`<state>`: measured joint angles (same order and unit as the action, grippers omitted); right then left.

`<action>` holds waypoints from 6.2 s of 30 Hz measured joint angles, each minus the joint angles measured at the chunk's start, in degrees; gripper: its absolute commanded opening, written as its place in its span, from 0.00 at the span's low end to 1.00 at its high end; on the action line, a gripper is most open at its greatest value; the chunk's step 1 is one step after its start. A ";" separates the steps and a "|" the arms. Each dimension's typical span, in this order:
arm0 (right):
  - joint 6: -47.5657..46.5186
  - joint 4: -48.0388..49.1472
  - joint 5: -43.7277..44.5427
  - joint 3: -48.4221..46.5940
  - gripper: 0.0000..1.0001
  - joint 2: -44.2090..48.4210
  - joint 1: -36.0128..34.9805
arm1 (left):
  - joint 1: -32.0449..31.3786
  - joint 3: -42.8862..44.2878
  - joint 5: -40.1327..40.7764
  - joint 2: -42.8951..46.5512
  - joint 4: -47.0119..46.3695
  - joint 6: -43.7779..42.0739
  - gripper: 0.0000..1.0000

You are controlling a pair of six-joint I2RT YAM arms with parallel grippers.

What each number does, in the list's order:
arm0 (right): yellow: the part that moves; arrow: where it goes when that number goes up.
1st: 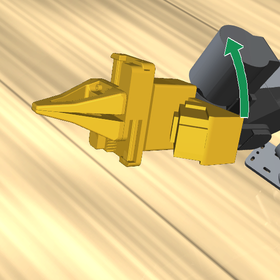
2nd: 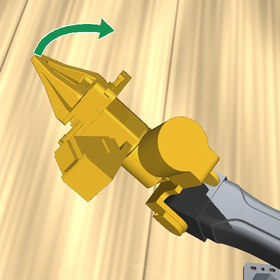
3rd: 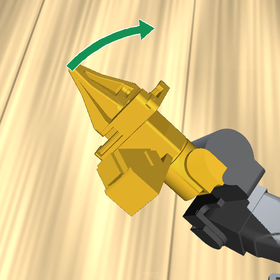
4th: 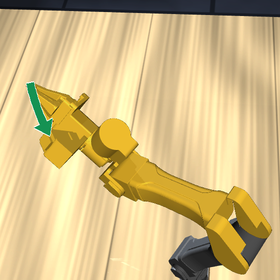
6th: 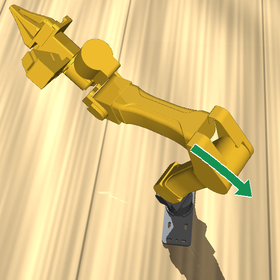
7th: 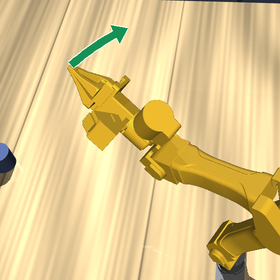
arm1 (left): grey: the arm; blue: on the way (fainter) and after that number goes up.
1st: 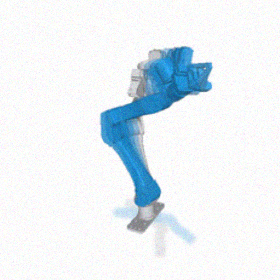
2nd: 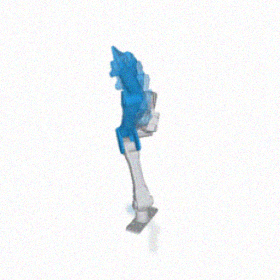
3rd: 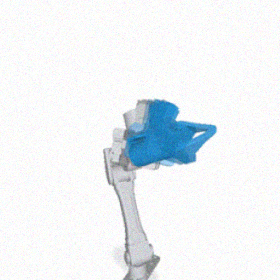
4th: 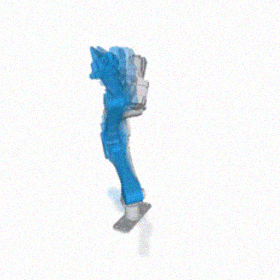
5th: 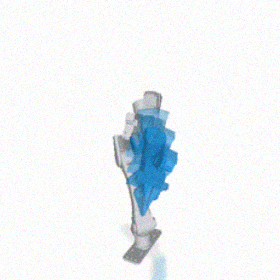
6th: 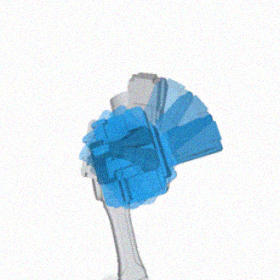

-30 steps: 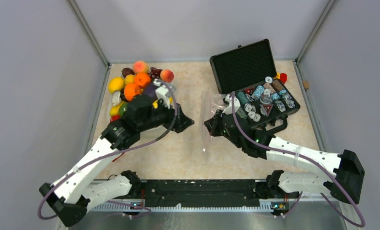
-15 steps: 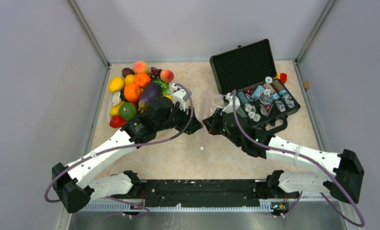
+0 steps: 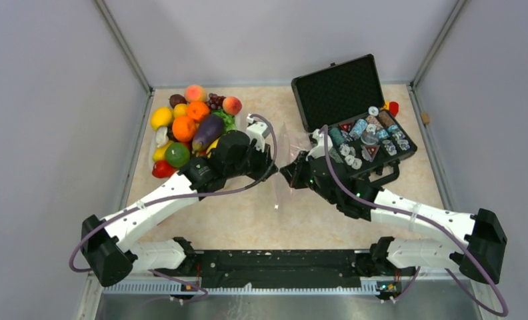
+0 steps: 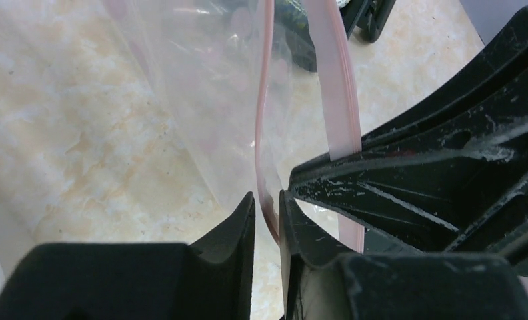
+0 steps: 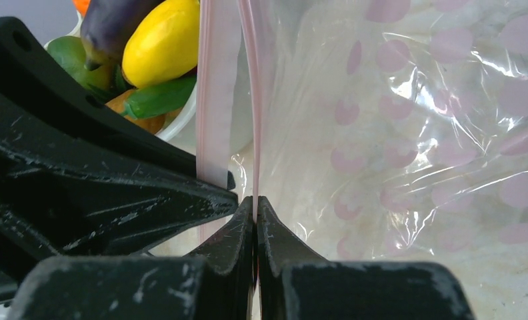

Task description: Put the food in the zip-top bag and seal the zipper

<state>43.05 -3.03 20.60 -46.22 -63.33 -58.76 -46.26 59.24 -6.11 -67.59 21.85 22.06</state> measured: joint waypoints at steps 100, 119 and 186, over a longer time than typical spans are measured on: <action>-5.31 -31.43 12.74 -21.59 0.00 -15.58 -6.58 | -0.98 -0.85 8.46 3.96 7.13 3.26 0.55; -3.52 -23.80 9.55 -15.45 0.00 -10.64 -4.79 | -0.98 -1.51 8.90 -3.15 6.43 3.76 0.00; -1.07 -30.36 15.87 -20.70 0.00 -12.61 -5.40 | 0.09 -1.64 16.00 1.92 9.88 3.41 0.49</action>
<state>41.98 -33.39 36.47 -66.92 -75.94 -64.16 -46.17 57.60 9.89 -65.67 31.73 25.47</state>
